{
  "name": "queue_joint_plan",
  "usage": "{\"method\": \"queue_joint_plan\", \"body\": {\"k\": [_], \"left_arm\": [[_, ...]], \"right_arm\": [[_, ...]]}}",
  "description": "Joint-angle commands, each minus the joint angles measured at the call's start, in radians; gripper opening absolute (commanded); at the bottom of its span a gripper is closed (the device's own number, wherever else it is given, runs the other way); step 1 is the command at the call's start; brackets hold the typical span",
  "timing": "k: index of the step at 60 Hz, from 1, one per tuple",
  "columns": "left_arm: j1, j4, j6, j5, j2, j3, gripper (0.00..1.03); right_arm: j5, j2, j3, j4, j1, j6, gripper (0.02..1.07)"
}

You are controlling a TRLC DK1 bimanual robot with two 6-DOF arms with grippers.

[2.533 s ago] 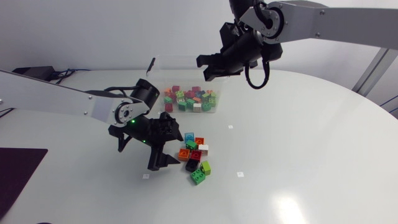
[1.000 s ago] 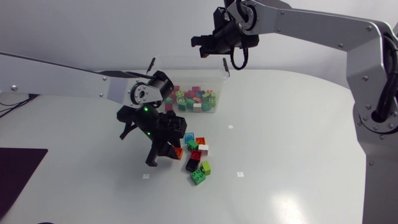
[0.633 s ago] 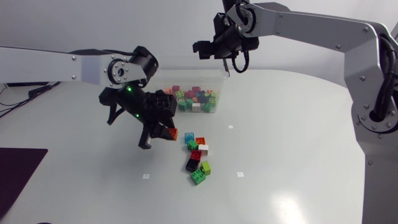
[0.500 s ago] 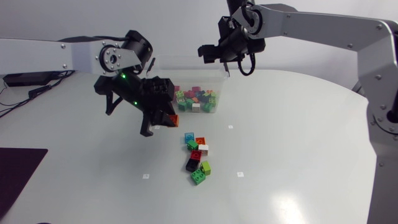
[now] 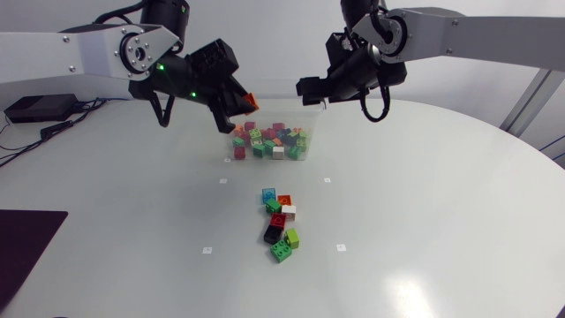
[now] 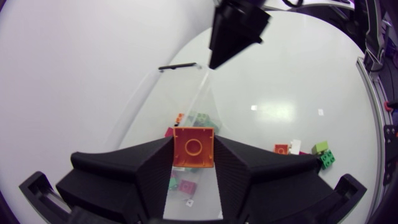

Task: Place the duplo bricks in the container

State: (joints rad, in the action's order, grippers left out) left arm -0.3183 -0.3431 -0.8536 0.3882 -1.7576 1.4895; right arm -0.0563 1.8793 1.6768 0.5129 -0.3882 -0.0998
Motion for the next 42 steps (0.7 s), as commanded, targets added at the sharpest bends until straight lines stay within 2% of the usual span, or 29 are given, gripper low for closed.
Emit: {"method": "queue_joint_plan", "body": {"k": [1,18,33,42], "left_arm": [[0.022,0.053,0.094,0.011,-0.031,0.052,0.28],[0.067,0.233,0.260,0.005,-0.128,0.124,0.28],[0.088,0.322,0.337,-0.045,-0.232,0.204,0.29],[0.099,0.326,0.369,-0.063,-0.299,0.275,0.30]], "right_arm": [[0.000,-0.037,-0.048,0.003,-0.023,0.018,0.88],[-0.002,-0.068,-0.140,0.006,-0.072,0.015,0.88],[-0.007,-0.054,-0.218,0.030,-0.130,0.025,0.88],[-0.007,-0.031,-0.235,0.072,-0.153,0.009,0.88]]}}
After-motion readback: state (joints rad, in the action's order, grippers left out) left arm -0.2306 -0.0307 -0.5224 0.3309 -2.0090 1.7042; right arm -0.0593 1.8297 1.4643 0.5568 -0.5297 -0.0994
